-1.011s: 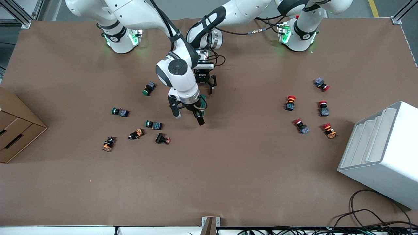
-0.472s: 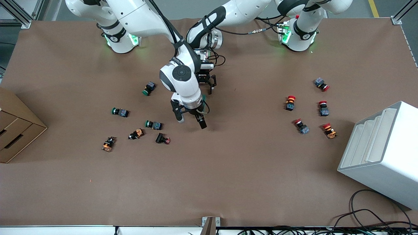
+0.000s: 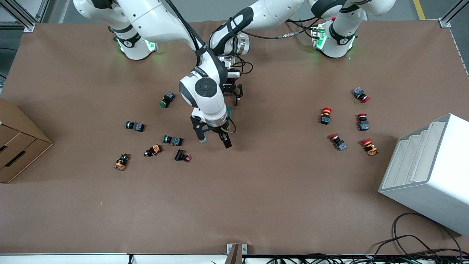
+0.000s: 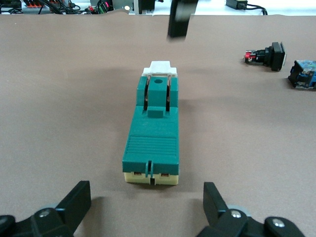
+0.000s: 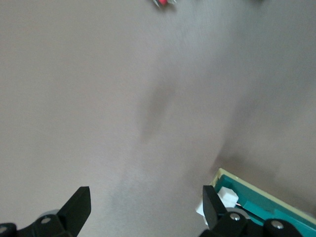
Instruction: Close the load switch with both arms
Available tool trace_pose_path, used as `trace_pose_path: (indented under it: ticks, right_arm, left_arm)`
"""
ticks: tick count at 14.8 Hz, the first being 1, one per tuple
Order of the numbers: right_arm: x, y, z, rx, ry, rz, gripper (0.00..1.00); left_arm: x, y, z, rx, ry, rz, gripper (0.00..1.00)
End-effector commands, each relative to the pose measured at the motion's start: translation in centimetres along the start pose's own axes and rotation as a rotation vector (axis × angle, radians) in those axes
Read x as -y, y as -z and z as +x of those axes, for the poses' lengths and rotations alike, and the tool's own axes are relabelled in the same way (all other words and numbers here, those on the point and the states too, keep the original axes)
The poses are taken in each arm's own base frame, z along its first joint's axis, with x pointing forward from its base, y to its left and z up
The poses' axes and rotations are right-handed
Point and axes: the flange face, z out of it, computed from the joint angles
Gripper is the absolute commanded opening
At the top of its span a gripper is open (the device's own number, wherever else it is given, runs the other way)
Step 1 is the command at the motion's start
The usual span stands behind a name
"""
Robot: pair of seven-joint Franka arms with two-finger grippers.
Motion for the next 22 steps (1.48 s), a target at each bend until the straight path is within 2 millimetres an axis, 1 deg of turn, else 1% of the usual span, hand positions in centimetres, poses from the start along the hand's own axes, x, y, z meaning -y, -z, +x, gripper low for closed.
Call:
trace_pose_path:
  ticks: [1, 2, 3, 4, 6, 8, 9, 10, 11, 13, 15, 16, 17, 18, 20, 22]
  right_arm:
    - [3.3, 3.8, 3.8, -0.003, 0.092, -0.046, 1.0]
    - [3.8, 5.5, 5.8, 0.005, 0.132, -0.05, 1.0]
    - [4.1, 7.1, 8.3, 0.015, 0.192, -0.052, 1.0]
    - [4.2, 8.3, 10.6, 0.028, 0.26, -0.069, 1.0]
    - [3.8, 11.0, 15.7, 0.052, 0.395, -0.11, 1.0]
    - [2.8, 14.1, 20.8, 0.081, 0.556, -0.157, 1.0]
    - [2.1, 15.6, 23.4, 0.097, 0.636, -0.175, 1.0]
    - [1.1, 17.1, 26.5, 0.123, 0.717, -0.197, 1.0]
    - [0.2, 18.3, 29.4, 0.144, 0.788, -0.208, 1.0]
    - [-1.7, 20.6, 34.7, 0.173, 0.923, -0.215, 1.0]
    - [-4.0, 23.2, 40.6, 0.191, 1.059, -0.219, 1.0]
    - [-4.9, 24.1, 42.9, 0.197, 1.114, -0.231, 1.0]
    - [-5.6, 25.5, 44.8, 0.194, 1.143, -0.248, 1.0]
    - [-6.2, 26.8, 45.8, 0.198, 1.148, -0.28, 1.0]
    - [-6.9, 28.8, 47.1, 0.199, 1.12, -0.302, 1.0]
    - [-7.9, 29.7, 49.0, 0.209, 1.088, -0.289, 1.0]
  left_arm:
    - [-0.1, -0.7, -0.9, 0.006, 0.013, 0.003, 0.99]
    - [-0.1, -0.7, -0.9, 0.006, 0.013, 0.003, 0.99]
    - [-0.1, -0.7, -0.9, 0.006, 0.013, 0.003, 0.99]
    - [-0.1, -0.7, -0.9, 0.006, 0.011, 0.003, 0.99]
    - [-0.1, -0.7, -0.9, 0.006, 0.011, 0.003, 0.99]
    - [-0.1, -0.8, -0.8, 0.006, 0.01, 0.005, 0.99]
    - [-0.1, -0.9, -0.8, 0.006, 0.01, 0.006, 0.99]
    - [-0.1, -0.9, -0.8, 0.006, 0.01, 0.006, 0.99]
    - [0.0, -1.0, -0.7, 0.006, 0.01, 0.007, 0.99]
    - [-0.1, -1.0, -0.7, 0.006, 0.009, 0.007, 0.99]
    - [0.0, -1.1, -0.6, 0.006, 0.009, 0.01, 0.99]
    - [0.0, -1.2, -0.5, 0.005, 0.008, 0.011, 0.99]
    - [0.0, -1.4, -0.3, 0.004, 0.01, 0.014, 0.99]
    - [0.1, -1.7, 0.0, 0.003, 0.013, 0.019, 0.99]
    - [0.0, -1.9, 0.6, -0.001, 0.019, 0.02, 0.99]
    - [-0.3, -1.9, 1.1, -0.004, 0.032, 0.022, 0.99]
